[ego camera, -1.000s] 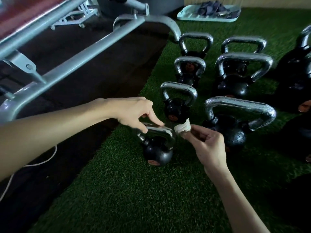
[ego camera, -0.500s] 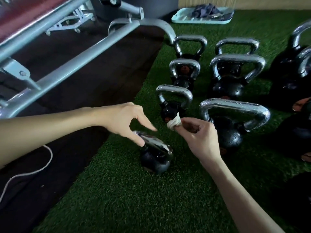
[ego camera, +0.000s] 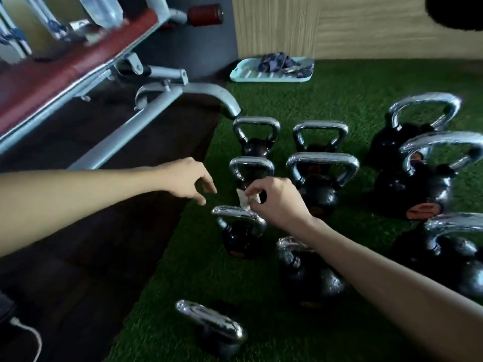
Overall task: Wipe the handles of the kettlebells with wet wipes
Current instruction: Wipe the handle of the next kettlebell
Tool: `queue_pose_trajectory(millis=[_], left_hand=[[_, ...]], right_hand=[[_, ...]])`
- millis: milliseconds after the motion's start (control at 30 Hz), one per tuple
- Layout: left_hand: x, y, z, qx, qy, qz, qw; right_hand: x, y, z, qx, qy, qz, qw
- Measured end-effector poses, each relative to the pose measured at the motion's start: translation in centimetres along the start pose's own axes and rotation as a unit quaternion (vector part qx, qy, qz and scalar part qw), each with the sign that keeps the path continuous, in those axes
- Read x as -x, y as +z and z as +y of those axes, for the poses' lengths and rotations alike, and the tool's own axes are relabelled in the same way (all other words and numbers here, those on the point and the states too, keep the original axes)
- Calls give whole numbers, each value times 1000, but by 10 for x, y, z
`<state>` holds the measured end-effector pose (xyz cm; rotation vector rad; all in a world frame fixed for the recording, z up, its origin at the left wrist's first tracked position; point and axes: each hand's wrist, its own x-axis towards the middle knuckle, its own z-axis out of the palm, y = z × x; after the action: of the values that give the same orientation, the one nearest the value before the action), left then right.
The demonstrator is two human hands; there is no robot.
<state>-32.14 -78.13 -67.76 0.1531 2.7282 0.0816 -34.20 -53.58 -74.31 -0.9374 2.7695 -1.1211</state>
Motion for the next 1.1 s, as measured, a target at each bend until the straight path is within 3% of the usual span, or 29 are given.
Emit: queue_pose_trajectory(millis=[200, 300, 433, 600, 800, 1000, 1100], left_hand=[[-35, 13, -13, 31, 21, -28, 999], [-42, 29, -19, 55, 46, -60, 996], [-50, 44, -42, 105, 89, -77, 987], [-71, 58, -57, 111, 137, -28, 984], [-78, 56, -51, 105, 153, -30, 982], [-52, 84, -41, 177, 150, 99, 968], [-46, 104, -43, 186, 129, 158, 961]], right_hand=[[-31, 15, 0, 148, -32, -131, 980], [-46, 28, -6, 176, -33, -156, 972], [-53, 40, -12, 144, 33, -150, 978], [-27, 62, -13, 138, 98, -68, 983], [-11, 95, -25, 125, 82, 83, 985], [21, 103, -5, 82, 145, 186, 968], [18, 114, -7, 92, 140, 201, 965]])
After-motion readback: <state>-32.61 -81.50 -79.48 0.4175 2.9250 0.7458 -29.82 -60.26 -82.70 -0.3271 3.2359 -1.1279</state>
